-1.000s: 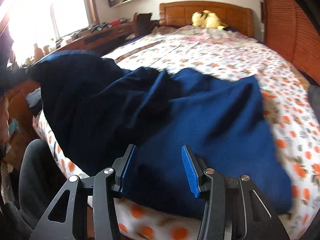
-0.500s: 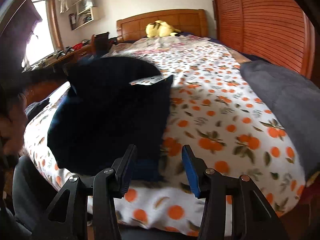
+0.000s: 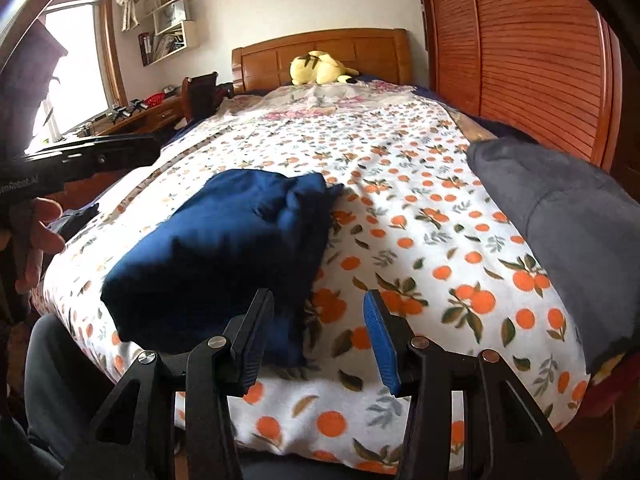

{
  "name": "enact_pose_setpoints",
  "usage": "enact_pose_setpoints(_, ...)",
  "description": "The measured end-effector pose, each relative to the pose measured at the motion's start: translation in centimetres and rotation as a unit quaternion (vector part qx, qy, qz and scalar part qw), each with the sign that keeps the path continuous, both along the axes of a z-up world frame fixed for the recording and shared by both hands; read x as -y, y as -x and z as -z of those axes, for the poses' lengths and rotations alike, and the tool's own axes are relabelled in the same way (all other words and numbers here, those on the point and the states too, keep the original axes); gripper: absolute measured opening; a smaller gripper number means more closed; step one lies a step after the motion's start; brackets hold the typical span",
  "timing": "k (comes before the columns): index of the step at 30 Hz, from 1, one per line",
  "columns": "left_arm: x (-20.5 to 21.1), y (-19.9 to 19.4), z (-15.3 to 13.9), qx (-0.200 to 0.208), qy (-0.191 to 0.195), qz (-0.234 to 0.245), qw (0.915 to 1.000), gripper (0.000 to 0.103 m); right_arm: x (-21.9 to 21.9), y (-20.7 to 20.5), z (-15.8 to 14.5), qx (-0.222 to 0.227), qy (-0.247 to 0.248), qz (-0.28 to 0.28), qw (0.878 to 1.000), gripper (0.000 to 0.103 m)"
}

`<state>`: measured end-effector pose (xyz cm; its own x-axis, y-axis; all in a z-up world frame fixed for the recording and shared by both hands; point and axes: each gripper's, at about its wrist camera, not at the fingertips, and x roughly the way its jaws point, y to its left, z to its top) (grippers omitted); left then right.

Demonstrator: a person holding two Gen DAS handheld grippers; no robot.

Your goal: Fold large clothes

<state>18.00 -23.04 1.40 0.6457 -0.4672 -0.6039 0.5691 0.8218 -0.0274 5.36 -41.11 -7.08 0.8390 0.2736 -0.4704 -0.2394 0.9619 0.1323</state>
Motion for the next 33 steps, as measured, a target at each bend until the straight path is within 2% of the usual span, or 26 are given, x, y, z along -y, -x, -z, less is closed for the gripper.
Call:
enact_pose_setpoints(5,-4.4,-0.6,0.8,-0.007,0.009,-0.035,0.9993,0.052,-1.5,-0.7,-1.4,0.012,0.010,-0.010,1.000,0.049)
enact_pose_setpoints(7,-5.8,-0.8,1.6,-0.013,0.011,-0.045,0.9989,0.076,-2.0,-1.1,-1.9,0.017,0.010,-0.016,1.000,0.049)
enact_pose_setpoints(8,-6.9,-1.0,2.1,-0.018,0.014,-0.051,0.9984,0.081,-2.3,-1.5,-2.1,0.018,0.010,-0.020,1.000,0.049)
enact_pose_setpoints(12,-9.7,-1.4,3.9,-0.032,0.020,-0.076,0.9964,0.082,-4.0,-3.3,-2.3,0.015,0.018,-0.037,0.999,0.049)
enact_pose_setpoints(17,-12.7,-1.8,6.0,-0.052,0.026,-0.093,0.9939,0.082,-5.8,-6.1,-0.5,-0.018,0.034,-0.046,0.998,0.049)
enact_pose_setpoints(23,-14.6,-1.6,7.4,-0.059,0.028,-0.091,0.9937,0.082,-5.4,-7.1,0.6,-0.049,0.003,-0.041,0.998,0.048)
enact_pose_setpoints(25,-15.0,-1.6,7.8,-0.062,0.034,-0.088,0.9936,0.082,-5.6,-7.2,0.6,-0.053,-0.002,-0.047,0.998,0.042)
enact_pose_setpoints(27,-15.3,-1.6,8.0,-0.065,0.037,-0.088,0.9933,0.082,-5.8,-7.3,0.7,-0.059,-0.001,-0.058,0.997,0.020)
enact_pose_setpoints(29,-15.3,-1.6,8.3,-0.068,0.040,-0.086,0.9931,0.082,-6.2,-7.2,0.5,-0.061,0.019,-0.059,0.996,0.009)
enact_pose_setpoints(33,-15.3,-1.5,8.2,-0.067,0.045,-0.081,0.9934,0.082,-6.1,-6.6,-0.1,-0.045,0.033,-0.057,0.997,0.004)
